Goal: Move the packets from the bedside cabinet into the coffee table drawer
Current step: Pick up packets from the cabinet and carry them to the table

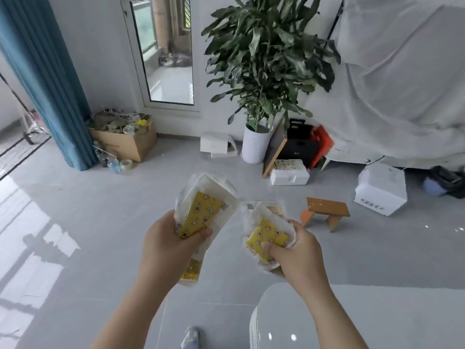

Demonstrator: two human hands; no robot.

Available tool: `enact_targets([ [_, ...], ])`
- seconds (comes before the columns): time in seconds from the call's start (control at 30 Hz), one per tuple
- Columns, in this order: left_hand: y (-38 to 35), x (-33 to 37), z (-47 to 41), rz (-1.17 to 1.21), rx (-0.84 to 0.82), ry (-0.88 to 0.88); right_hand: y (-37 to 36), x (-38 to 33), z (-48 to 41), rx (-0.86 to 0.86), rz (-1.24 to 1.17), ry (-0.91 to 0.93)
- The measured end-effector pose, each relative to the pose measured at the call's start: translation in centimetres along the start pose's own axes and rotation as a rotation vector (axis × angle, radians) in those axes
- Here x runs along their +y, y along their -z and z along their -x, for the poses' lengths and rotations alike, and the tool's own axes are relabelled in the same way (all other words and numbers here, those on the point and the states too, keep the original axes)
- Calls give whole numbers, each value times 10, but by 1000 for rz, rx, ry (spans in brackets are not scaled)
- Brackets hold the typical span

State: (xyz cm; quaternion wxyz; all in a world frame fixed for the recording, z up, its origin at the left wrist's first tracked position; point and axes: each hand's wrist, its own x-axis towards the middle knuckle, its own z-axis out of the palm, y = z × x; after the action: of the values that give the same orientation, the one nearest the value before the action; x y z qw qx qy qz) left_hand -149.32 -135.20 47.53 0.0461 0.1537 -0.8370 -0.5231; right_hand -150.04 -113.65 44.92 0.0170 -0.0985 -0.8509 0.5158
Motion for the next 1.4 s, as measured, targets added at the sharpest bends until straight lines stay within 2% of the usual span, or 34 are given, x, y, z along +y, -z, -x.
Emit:
enact_targets([
  [0.37, -68, 36, -176, -154, -316, -64, -8, -12, -117, 223, 14, -206],
  [0.67, -180, 90, -284, -215, -534, -168, 27, 25, -222, 370, 26, -343],
  [0.87, -252, 132, -338, -290, -628, -257, 63, 43, -290, 427, 17, -410],
  [1.4, -453, 230, -458, -447, -1008, -546, 134, 71, -419, 758, -35, -699],
])
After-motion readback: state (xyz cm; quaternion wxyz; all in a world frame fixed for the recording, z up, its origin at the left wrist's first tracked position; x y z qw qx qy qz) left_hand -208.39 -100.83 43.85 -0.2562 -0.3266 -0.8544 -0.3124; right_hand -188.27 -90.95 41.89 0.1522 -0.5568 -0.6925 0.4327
